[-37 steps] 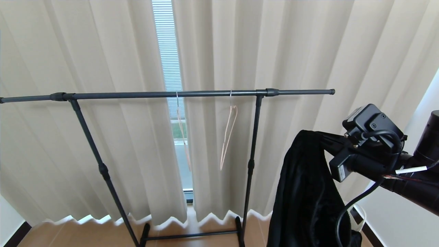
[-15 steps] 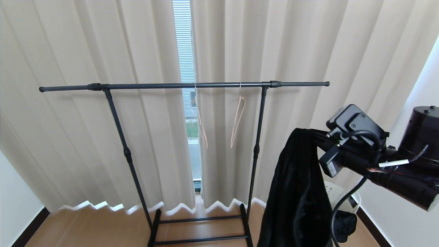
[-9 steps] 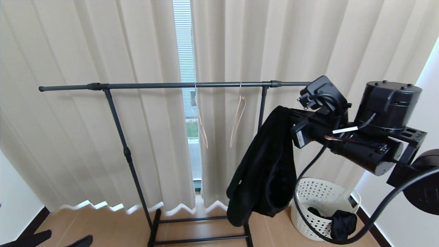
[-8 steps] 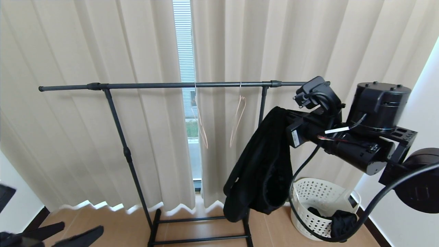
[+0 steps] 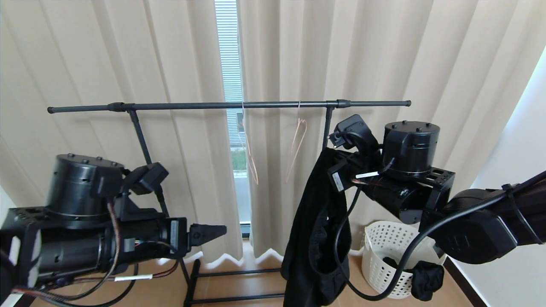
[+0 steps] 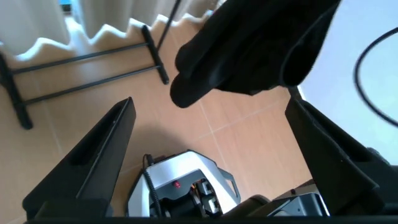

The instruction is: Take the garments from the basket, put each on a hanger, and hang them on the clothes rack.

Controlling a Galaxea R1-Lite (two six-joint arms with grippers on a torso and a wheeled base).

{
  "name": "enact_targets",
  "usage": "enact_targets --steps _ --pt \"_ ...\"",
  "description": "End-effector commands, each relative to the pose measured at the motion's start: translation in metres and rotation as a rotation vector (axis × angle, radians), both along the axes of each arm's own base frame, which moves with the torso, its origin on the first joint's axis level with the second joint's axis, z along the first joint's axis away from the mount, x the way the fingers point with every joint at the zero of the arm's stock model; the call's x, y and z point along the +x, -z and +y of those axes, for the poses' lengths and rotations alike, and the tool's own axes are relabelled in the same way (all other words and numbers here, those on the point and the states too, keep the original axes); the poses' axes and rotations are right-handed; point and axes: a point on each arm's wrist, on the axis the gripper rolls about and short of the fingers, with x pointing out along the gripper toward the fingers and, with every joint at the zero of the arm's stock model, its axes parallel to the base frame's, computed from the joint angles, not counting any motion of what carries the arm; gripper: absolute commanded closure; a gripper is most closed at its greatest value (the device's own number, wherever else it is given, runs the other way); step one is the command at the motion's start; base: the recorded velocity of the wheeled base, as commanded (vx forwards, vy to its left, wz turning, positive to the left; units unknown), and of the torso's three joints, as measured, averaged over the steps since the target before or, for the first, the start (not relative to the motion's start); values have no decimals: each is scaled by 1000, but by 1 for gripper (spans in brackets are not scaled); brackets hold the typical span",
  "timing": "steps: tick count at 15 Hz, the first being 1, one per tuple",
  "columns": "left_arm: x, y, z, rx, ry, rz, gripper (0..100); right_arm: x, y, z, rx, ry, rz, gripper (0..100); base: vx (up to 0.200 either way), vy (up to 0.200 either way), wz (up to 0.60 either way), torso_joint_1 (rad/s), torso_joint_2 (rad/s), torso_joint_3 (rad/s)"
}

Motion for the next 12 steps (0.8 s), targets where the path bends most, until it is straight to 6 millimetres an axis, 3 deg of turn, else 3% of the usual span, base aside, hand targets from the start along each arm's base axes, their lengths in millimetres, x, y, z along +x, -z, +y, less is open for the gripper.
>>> enact_targets --steps 1,3,7,12 --pt "32 21 -28 7 83 81 0 -4 6 13 -14 7 4 100 0 0 0 0 0 0" --pt "52 29 -50 16 114 91 0 -5 2 17 7 35 -29 100 0 0 0 0 0 0" --pt "42 41 -69 -36 108 121 0 -4 1 20 27 95 -47 100 0 0 0 0 0 0" --pt "42 51 -79 -29 113 136 0 -4 10 34 33 71 -32 100 0 0 0 0 0 0"
